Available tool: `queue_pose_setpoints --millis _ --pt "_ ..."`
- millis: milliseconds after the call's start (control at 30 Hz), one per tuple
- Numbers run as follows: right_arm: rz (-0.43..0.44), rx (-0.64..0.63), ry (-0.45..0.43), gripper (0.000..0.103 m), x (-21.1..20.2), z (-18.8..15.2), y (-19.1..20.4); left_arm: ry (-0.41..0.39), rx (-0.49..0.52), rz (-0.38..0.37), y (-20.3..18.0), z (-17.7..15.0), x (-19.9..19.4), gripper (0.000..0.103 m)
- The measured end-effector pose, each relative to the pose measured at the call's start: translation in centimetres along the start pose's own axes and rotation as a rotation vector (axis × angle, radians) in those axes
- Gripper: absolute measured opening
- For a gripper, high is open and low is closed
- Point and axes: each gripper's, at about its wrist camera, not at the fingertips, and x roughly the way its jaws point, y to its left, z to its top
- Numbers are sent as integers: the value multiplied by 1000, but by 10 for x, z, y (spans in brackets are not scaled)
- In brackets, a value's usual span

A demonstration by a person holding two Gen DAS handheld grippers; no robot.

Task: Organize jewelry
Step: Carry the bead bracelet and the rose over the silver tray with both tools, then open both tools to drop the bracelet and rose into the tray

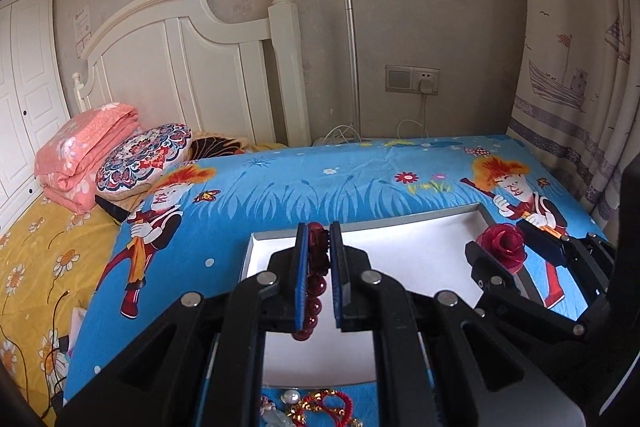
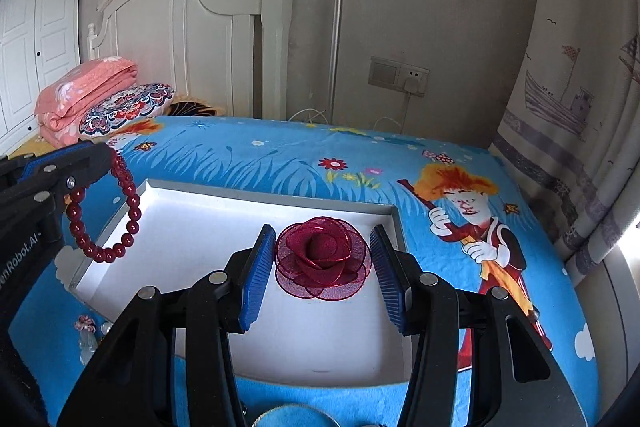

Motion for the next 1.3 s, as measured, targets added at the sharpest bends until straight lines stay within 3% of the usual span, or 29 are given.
queue_pose_setpoints --millis 267,633,733,867,1033,1200,1300 --pt "15 38 63 48 36 9 -4 71 -49 45 12 -30 50 10" --pt "-5 67 108 49 55 8 -11 95 -44 58 6 -30 79 10" --pt "1 81 118 60 56 6 -15 112 -46 45 5 -35 83 14" --pt "6 77 114 65 52 4 -16 98 -46 51 5 -38 78 41" --pt "20 77 94 65 37 2 -19 91 -72 41 13 -43 66 45" --pt "45 63 53 65 4 -5 -26 72 -111 38 32 -59 36 66" --pt "65 67 30 65 -21 -17 -33 84 -141 47 48 -79 15 69"
